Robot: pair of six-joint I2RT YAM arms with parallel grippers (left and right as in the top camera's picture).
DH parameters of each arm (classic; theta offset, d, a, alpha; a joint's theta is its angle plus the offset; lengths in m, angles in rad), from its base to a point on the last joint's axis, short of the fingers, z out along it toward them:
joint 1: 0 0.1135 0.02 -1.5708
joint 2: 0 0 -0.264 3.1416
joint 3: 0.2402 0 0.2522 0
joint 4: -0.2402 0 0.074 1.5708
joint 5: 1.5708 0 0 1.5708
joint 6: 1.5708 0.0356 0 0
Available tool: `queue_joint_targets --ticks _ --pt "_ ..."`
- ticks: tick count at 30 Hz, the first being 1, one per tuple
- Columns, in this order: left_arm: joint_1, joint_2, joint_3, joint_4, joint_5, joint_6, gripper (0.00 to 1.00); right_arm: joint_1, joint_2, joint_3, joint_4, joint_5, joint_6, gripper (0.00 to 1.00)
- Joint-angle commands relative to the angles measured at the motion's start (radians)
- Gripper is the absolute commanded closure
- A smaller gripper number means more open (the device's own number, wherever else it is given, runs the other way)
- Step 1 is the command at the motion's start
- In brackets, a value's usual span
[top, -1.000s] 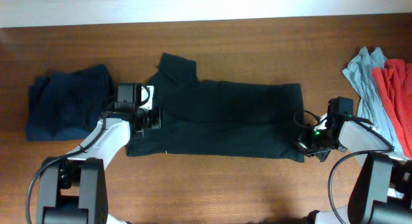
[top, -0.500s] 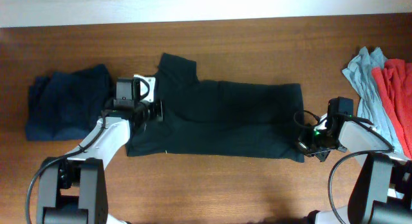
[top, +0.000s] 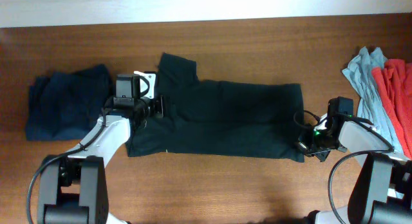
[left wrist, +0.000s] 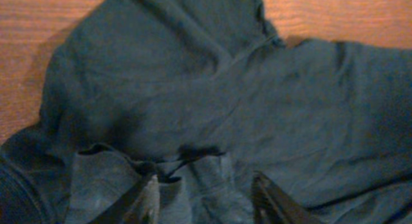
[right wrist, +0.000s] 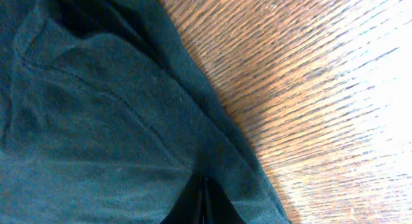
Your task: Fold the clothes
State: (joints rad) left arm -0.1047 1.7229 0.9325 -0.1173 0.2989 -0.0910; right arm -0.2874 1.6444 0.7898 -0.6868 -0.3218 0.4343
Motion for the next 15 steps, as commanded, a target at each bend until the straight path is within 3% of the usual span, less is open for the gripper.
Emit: queue_joint_targets --ticks 1,11,15 --pt "0.015 0.017 0.015 -0.032 -0.007 0.009 0.49 -0.027 0.066 -0.060 0.005 0.255 0.008 0.95" --pt "0.264 -0.086 0.016 -0.391 -0.021 0.040 0.40 -0.027 0.066 -0.060 -0.006 0.245 -0.012 0.91" --pt "0.281 -0.075 0.014 -0.452 -0.026 0.084 0.40 -0.027 0.066 -0.060 -0.015 0.080 -0.101 0.91"
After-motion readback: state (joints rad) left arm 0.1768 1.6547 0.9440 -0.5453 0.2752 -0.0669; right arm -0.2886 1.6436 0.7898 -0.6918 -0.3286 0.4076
